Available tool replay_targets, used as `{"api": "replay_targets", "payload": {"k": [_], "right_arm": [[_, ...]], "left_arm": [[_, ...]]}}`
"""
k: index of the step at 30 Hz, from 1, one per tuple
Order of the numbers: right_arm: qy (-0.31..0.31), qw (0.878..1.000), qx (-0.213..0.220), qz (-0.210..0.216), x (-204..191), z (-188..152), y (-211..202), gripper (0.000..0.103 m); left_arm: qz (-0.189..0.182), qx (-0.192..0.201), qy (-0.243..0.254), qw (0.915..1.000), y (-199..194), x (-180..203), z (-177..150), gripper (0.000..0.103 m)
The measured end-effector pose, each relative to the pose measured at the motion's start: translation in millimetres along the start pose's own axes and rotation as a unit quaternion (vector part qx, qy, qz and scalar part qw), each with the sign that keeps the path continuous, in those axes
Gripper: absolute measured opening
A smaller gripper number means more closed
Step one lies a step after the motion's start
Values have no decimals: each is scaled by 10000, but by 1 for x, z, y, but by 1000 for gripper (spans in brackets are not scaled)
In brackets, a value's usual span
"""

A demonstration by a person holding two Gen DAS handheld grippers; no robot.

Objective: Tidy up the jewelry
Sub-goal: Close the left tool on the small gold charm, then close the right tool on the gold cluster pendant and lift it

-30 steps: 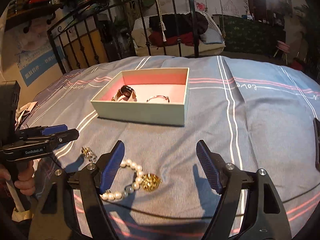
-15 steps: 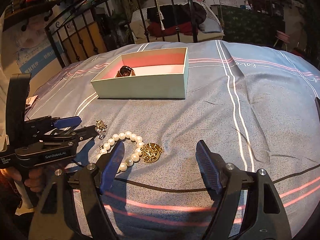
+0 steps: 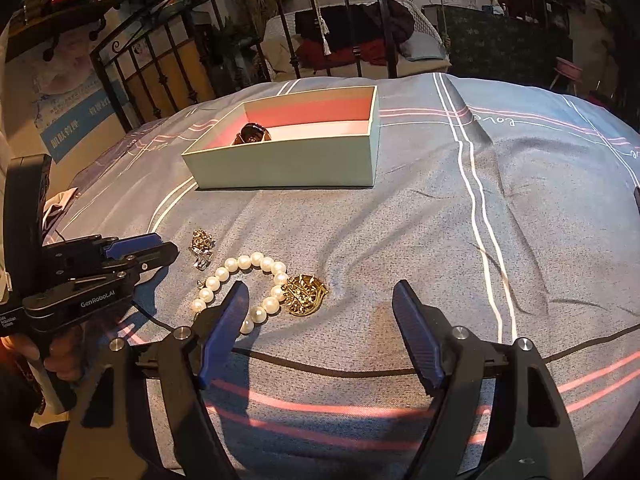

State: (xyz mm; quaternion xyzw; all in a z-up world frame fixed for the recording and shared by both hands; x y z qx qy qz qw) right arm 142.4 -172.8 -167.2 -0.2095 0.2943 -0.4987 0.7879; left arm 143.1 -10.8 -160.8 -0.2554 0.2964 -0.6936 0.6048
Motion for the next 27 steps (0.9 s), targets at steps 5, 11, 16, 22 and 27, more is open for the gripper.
{"api": "replay_targets", "payload": {"k": [5, 11, 16, 22, 27], "right_arm": [[-60, 10000, -50, -11, 1, -3, 0, 74], [-172, 9997, -139, 65, -3, -4, 3, 54], [-237, 9996, -126, 82, -6, -3, 1, 37], [-565, 9982, -172, 79, -18, 2, 6, 23], [-771, 9968, -201, -32, -22, -1, 9, 18]], "left_arm": [[-14, 74, -98, 9999, -2, -1, 0, 9], [-31, 74, -173, 9998, -3, -1, -2, 9], [-30, 75, -186, 9998, -3, -2, -2, 9], [-30, 80, -197, 9998, -2, -3, -3, 9], [-57, 75, -236, 9997, -2, -3, -3, 9]]}}
Point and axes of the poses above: each gripper's, at about its wrist camera, not at the fingertips, and y roughly the way its jaws point, x to its right, z to its top, the point moved 9 cm from there along y, roughly the way its jaws point, and after that the axes turned 4 degrees about x, right-handed, at the moved point
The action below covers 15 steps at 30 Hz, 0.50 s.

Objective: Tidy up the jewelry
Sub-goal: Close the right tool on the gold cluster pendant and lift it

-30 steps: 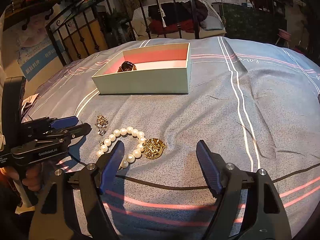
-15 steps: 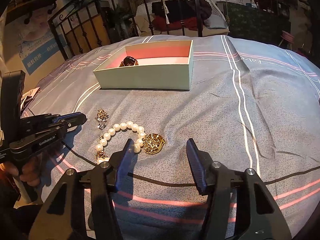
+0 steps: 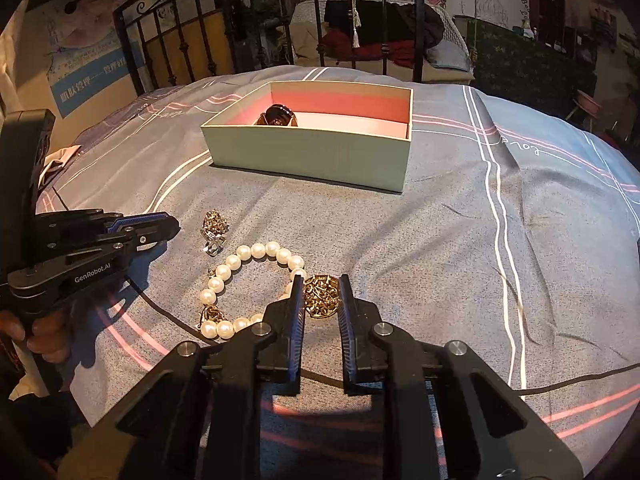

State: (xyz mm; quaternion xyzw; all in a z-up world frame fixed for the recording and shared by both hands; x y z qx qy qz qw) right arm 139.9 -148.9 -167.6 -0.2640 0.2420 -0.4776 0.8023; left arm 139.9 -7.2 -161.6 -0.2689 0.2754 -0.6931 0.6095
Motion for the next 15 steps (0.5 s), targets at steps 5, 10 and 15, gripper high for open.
{"api": "replay_targets", "payload": {"k": [5, 10, 15], "right_arm": [[251, 9994, 243, 31, 8, 5, -11, 18], [446, 9982, 394, 89, 17, 12, -19, 18], [465, 9975, 525, 93, 19, 21, -24, 18]], "left_arm": [[-4, 7, -1, 10000, 0, 0, 0, 9], [-8, 6, -6, 10000, 0, 0, 0, 9], [-45, 26, -63, 10000, 0, -1, 1, 9]]}}
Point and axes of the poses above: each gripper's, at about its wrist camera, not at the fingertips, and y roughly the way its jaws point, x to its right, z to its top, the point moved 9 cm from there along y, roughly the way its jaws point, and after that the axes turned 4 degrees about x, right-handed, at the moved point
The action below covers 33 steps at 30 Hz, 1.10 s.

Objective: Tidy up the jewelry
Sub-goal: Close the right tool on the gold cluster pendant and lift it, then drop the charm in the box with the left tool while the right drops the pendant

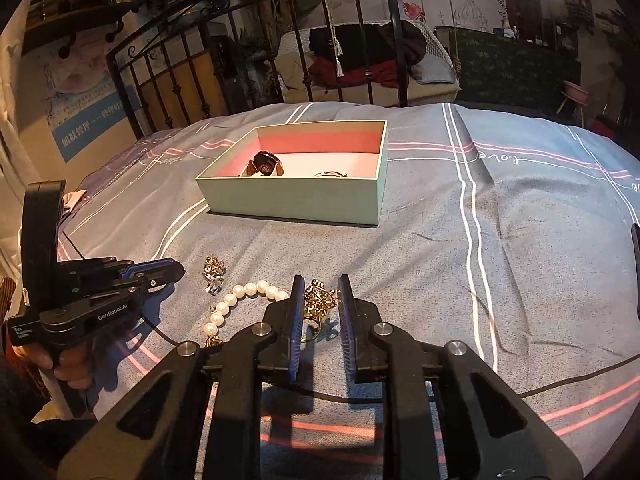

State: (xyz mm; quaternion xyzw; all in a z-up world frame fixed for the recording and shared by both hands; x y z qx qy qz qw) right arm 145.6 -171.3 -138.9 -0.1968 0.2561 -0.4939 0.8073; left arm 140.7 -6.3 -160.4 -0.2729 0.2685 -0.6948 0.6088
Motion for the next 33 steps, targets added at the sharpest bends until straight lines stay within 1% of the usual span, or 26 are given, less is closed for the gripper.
{"api": "replay_targets", "payload": {"k": [4, 9, 12, 21, 25, 27, 29, 33], "right_arm": [[-49, 10000, 5, 22, -3, 2, 1, 18], [-118, 9999, 31, 62, -8, 4, 2, 18], [-191, 9997, 91, 79, -11, 12, 3, 18], [-429, 9983, 375, 149, -23, 56, 8, 18], [-386, 9981, 445, 155, -24, 76, 16, 18], [-311, 9982, 492, 161, -23, 86, 22, 18], [-296, 9981, 527, 107, -21, 97, 29, 18], [-310, 9976, 610, -40, -17, 122, 43, 18]], "left_arm": [[-127, 62, -115, 9998, -4, 0, 2, 9], [-290, 327, -157, 9989, -14, 6, 12, 9], [-338, 463, -149, 9982, -20, 9, 24, 9], [-256, 947, -130, 9951, -34, 9, 78, 9], [-281, 1128, -177, 9931, -37, 11, 105, 9], [-190, 1238, -139, 9920, -37, 12, 119, 9], [-115, 1267, -107, 9918, -33, 13, 131, 9], [-142, 1289, -225, 9913, -21, 13, 158, 9]]}}
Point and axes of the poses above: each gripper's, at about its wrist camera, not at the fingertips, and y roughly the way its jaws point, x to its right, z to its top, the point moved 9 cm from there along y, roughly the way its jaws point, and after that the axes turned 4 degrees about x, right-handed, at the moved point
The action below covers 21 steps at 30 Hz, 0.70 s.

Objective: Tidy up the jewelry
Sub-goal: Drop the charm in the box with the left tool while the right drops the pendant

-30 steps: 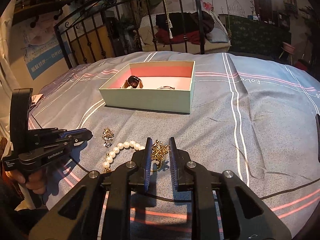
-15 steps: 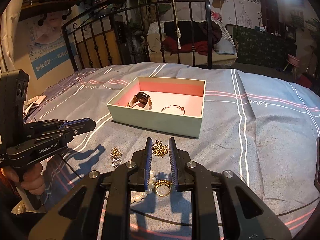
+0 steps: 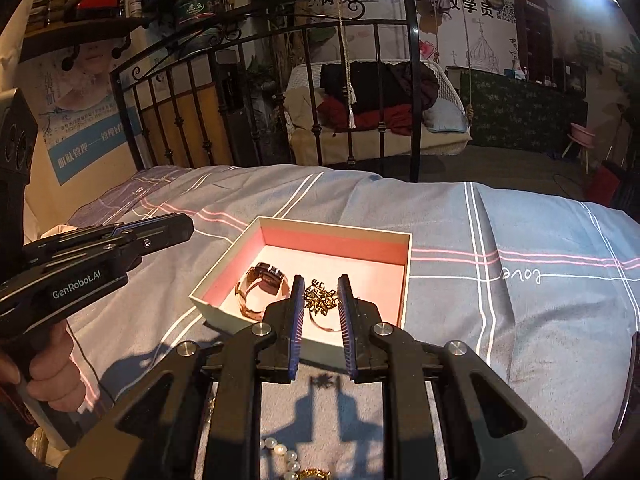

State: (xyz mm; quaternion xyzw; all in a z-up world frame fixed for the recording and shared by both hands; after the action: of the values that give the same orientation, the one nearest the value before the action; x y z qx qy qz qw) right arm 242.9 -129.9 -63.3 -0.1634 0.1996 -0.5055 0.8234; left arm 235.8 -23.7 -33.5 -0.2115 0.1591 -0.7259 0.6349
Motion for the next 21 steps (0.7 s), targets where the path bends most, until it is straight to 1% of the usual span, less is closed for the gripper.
{"api": "replay_targets", "payload": {"k": [3, 5, 7, 10, 12, 17, 21], "right_arm": [[-28, 10000, -47, -75, 4, 14, 18, 18], [-27, 9998, -179, -108, 9, 19, 34, 18], [-23, 9994, -309, -161, 14, 21, 50, 18], [11, 9986, -494, -207, 21, 18, 69, 18], [36, 9981, -590, -171, 21, 14, 78, 18], [43, 9969, -768, -132, 22, 3, 93, 18], [21, 9958, -914, -111, 23, -5, 103, 18]], "left_arm": [[-7, -109, 3, 9999, 18, 3, 13, 9], [20, -298, 34, 9995, 33, 3, 17, 9], [-42, -547, -25, 9985, 49, 3, 19, 9], [-53, -901, -38, 9959, 70, 2, 14, 9], [-32, -1061, -35, 9943, 82, 0, 10, 9], [-51, -1322, -90, 9912, 99, -5, 0, 9], [-16, -1532, -9, 9882, 113, -4, -9, 9]]}}
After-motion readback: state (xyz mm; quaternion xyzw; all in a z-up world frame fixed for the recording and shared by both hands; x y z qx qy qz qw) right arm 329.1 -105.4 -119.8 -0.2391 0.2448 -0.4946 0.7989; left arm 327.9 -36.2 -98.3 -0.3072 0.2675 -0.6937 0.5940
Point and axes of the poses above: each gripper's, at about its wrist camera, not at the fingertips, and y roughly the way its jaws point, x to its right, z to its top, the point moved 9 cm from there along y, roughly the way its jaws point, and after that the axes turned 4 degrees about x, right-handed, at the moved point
